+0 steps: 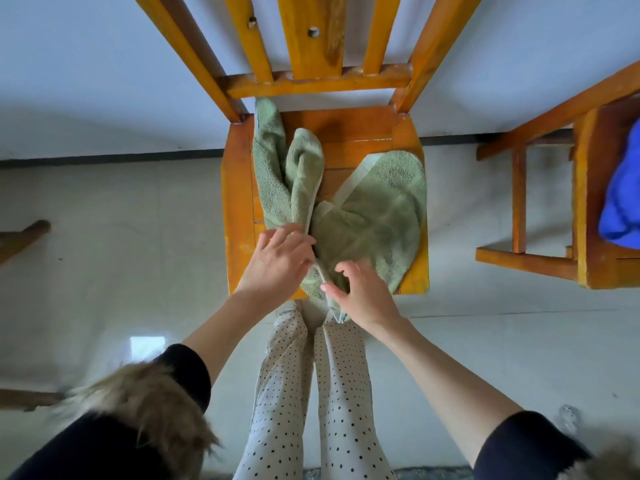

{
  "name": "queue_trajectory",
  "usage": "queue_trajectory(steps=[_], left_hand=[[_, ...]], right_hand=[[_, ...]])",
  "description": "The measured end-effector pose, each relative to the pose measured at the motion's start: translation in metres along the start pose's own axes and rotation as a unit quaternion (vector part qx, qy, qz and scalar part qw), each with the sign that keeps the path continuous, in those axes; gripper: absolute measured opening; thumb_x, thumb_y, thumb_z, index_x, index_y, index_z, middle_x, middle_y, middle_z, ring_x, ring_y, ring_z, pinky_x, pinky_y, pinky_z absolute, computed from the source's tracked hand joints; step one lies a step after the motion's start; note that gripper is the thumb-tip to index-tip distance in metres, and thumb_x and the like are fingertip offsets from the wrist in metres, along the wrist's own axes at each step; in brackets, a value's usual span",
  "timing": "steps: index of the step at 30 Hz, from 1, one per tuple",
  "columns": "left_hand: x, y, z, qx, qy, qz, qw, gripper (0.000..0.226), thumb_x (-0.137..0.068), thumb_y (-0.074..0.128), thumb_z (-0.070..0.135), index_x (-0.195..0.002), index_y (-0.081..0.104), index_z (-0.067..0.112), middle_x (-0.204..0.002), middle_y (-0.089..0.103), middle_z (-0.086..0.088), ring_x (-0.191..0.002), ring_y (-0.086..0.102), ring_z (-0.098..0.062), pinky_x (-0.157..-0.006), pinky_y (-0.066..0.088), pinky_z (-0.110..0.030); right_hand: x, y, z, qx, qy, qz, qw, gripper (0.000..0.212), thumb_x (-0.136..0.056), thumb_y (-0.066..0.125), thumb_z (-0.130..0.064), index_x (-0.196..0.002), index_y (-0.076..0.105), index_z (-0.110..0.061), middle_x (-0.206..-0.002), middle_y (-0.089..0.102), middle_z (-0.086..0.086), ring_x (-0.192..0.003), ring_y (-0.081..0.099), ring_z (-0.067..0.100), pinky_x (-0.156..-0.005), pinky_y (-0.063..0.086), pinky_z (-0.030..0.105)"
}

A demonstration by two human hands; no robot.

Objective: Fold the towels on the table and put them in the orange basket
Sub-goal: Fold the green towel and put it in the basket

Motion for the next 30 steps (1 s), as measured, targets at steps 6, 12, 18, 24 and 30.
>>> queue_trajectory(steps=[6,12,18,24,30], left_hand=[[-0.001,-0.078,0.039,0.109,-0.010,0.041,0.993,0.013,-0.083,0.050,0.016,-0.079,0.062,0.012,-0.079,0.062,0.003,-0.080,0.059,-0.019,-0.086,0.041,-0.030],[-0.002,-0.164,0.065,0.095,0.027,0.077,0.992,0.006,-0.082,0.054,0.011,-0.081,0.060,0.010,-0.074,0.058,0.003,-0.065,0.052,-0.017,-0.076,0.040,-0.023],[0.005,-0.259,0.091,0.147,-0.008,0.125,0.981,0.006,-0.086,0.059,0.007,-0.088,0.058,0.012,-0.079,0.055,0.009,-0.069,0.049,-0.007,-0.065,0.038,-0.006],[0.021,-0.352,0.116,0.163,-0.034,0.226,0.960,0.011,-0.088,0.057,0.008,-0.087,0.055,0.019,-0.062,0.044,0.013,-0.057,0.045,-0.007,-0.056,0.038,-0.015],[0.085,-0.432,0.099,0.142,-0.101,0.342,0.923,0.016,-0.089,0.056,0.009,-0.086,0.052,0.024,-0.056,0.039,0.005,-0.055,0.037,-0.011,-0.053,0.031,-0.017]], right_hand=[[0.036,-0.027,-0.048,-0.098,0.027,0.143,0.984,0.045,-0.087,0.044,-0.054,-0.086,0.053,-0.009,-0.082,0.051,0.002,-0.077,0.052,0.020,-0.069,0.047,0.036],[0.061,-0.100,-0.074,-0.115,0.005,0.249,0.962,0.017,-0.088,0.059,-0.017,-0.102,0.062,-0.008,-0.098,0.060,0.005,-0.091,0.055,0.020,-0.082,0.048,0.036],[0.099,-0.200,-0.089,-0.044,-0.076,0.328,0.941,0.016,-0.089,0.058,-0.011,-0.103,0.065,-0.007,-0.101,0.059,0.007,-0.095,0.056,0.022,-0.084,0.052,0.034],[0.127,-0.267,-0.155,-0.045,-0.181,0.365,0.912,0.019,-0.092,0.056,-0.017,-0.103,0.065,-0.006,-0.095,0.068,0.009,-0.086,0.064,0.024,-0.078,0.050,0.030],[0.157,-0.317,-0.255,-0.076,-0.316,0.400,0.857,0.019,-0.092,0.056,-0.022,-0.092,0.065,-0.006,-0.076,0.066,0.006,-0.066,0.061,0.017,-0.056,0.043,0.015]])
Point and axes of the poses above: each hand's wrist, its own x-axis away from the middle knuckle, its own y-axis out of the palm, z = x × y, the point moved 3 cm from there along -x, towards the middle knuckle
